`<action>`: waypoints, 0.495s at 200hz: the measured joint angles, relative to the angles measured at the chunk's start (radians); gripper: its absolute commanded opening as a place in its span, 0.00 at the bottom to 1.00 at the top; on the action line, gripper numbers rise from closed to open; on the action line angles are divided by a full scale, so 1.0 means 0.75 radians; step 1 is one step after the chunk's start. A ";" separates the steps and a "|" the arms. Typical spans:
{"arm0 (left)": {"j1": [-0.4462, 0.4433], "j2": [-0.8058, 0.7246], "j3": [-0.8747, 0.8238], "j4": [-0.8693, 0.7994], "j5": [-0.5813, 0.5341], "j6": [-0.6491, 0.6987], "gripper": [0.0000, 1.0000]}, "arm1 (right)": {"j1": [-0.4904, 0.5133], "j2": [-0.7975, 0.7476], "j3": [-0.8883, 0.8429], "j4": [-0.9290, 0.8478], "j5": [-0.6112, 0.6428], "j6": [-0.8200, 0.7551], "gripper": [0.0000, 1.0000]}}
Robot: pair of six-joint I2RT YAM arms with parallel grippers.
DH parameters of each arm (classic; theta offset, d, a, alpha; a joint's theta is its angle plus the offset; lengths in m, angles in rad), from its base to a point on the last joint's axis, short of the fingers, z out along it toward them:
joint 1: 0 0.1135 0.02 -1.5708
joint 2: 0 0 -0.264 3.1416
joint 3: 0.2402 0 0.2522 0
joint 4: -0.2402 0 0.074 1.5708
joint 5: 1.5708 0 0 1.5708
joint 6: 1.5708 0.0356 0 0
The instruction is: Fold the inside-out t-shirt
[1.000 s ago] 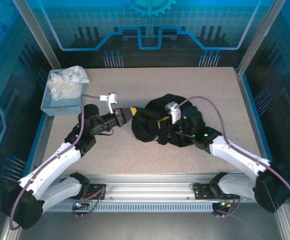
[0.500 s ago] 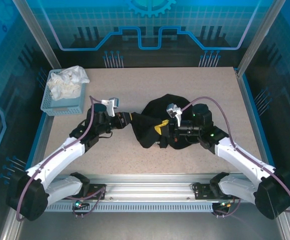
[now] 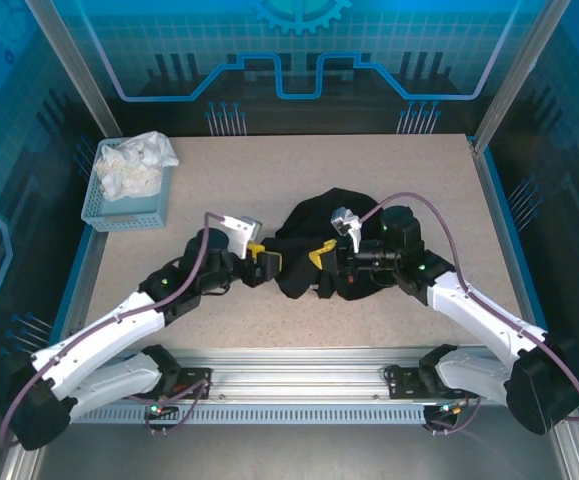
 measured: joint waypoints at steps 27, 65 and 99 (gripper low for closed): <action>-0.027 0.063 0.018 -0.019 0.002 0.021 0.59 | -0.007 0.000 0.005 -0.015 0.001 -0.012 0.00; -0.027 0.180 0.093 -0.016 0.002 0.036 0.58 | -0.009 0.000 0.005 -0.029 0.001 -0.018 0.00; -0.027 0.284 0.151 -0.002 0.025 0.041 0.54 | -0.014 -0.007 0.004 -0.030 0.003 -0.020 0.00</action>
